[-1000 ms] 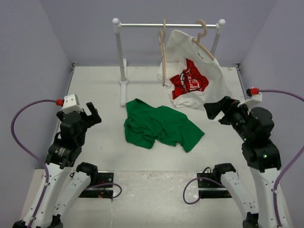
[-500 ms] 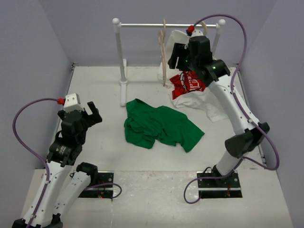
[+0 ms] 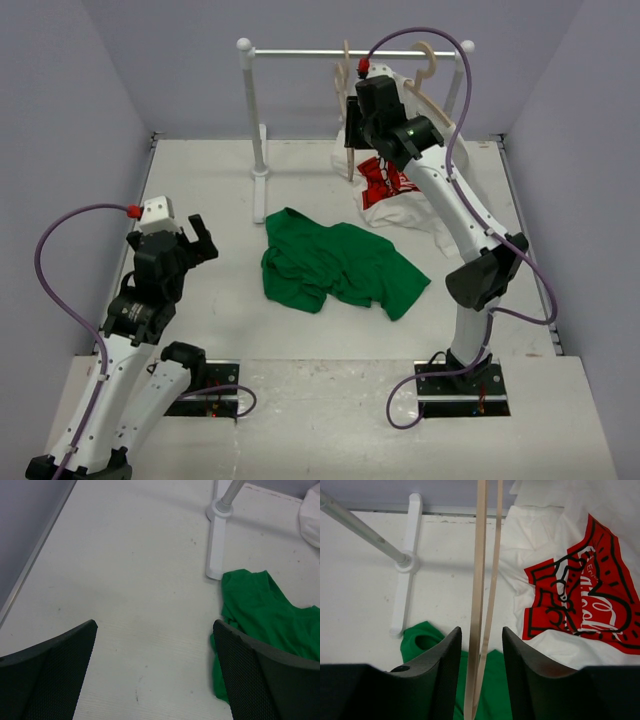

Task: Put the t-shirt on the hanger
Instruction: Pick up the hanger from the clothesline.

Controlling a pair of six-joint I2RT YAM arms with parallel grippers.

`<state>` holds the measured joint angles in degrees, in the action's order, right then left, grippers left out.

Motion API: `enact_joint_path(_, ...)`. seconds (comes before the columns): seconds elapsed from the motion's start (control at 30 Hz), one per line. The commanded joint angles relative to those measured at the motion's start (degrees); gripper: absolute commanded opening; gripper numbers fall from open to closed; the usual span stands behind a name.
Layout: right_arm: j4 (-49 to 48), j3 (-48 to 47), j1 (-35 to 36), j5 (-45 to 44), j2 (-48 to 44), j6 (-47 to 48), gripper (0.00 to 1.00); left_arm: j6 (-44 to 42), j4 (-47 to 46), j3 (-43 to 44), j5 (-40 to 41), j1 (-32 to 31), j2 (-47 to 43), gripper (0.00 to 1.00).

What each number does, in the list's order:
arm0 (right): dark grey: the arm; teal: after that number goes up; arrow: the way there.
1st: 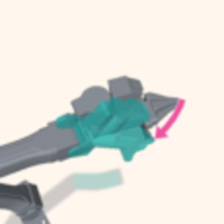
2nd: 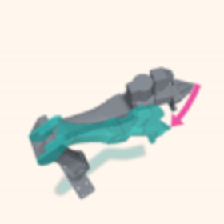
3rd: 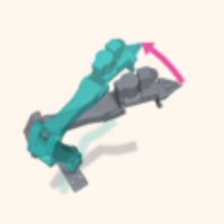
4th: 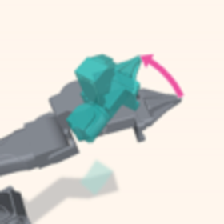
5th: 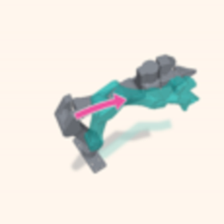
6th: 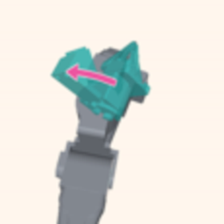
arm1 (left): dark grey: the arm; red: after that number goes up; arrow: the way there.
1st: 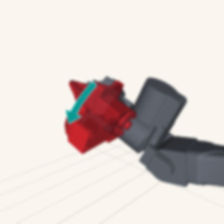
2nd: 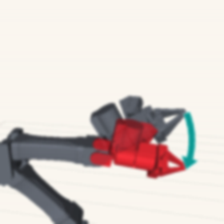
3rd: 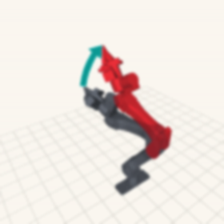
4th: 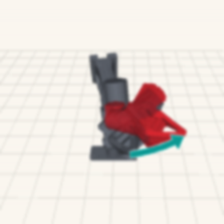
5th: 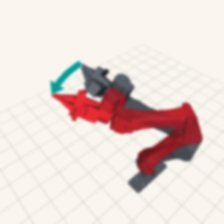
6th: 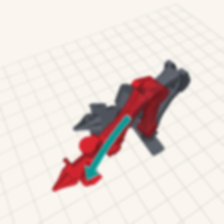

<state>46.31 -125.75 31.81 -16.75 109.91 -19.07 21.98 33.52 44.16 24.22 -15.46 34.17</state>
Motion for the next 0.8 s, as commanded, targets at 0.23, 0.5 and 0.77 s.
enact_joint_path(0.23, -2.1, 4.32, 0.18, -3.31, -0.9, -0.22, 0.23, -0.32, -2.72, -0.22, -0.89, -0.13, 0.32, 1.0)
enact_joint_path(0.5, -2.39, 4.72, 0.18, -3.72, -1.48, -0.91, 0.0, -0.44, -2.84, -0.22, -1.04, -0.18, 0.46, 1.0)
enact_joint_path(0.77, -9.79, 8.87, 0.13, -5.62, -6.26, -0.52, 0.0, 0.81, -2.62, 0.67, -3.54, -0.18, 1.44, 1.0)
